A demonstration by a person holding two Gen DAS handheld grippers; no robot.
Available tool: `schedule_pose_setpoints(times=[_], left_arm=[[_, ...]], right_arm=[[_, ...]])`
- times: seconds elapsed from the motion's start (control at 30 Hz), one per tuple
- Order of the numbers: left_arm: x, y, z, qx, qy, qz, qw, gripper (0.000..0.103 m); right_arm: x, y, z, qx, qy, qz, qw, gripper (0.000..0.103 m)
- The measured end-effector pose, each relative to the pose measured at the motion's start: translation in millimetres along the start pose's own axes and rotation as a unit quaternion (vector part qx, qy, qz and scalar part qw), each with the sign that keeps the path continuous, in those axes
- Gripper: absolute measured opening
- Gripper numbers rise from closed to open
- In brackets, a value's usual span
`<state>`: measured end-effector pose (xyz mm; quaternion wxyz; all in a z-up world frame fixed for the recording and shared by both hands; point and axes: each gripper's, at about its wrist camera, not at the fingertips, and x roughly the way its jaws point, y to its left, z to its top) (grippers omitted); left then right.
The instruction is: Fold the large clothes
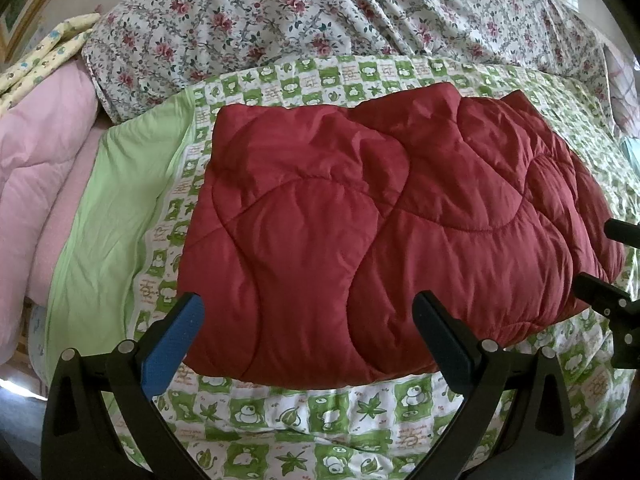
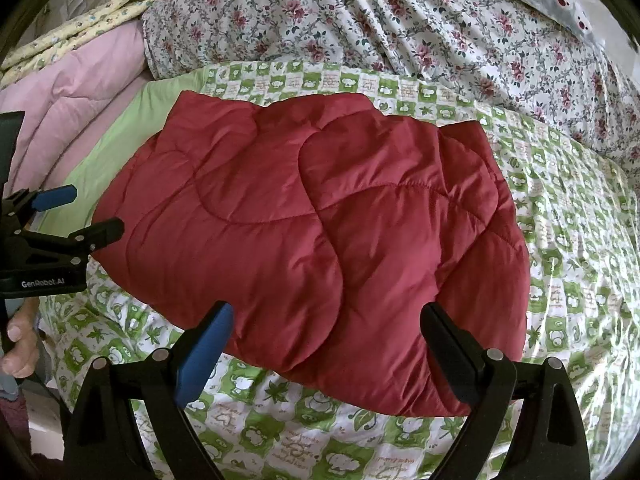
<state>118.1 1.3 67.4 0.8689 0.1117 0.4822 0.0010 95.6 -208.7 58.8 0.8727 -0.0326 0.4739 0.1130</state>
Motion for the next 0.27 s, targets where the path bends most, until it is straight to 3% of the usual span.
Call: schedule_pose_setpoints(times=[0.27], left_arm=[[-2.9, -2.3, 0.5, 0.005, -0.009, -0.008, 0.9999, 0.103]], right_arm=[[-5.1, -0.5, 2.5, -0.001, -0.009, 0.003, 1.0, 0.096]])
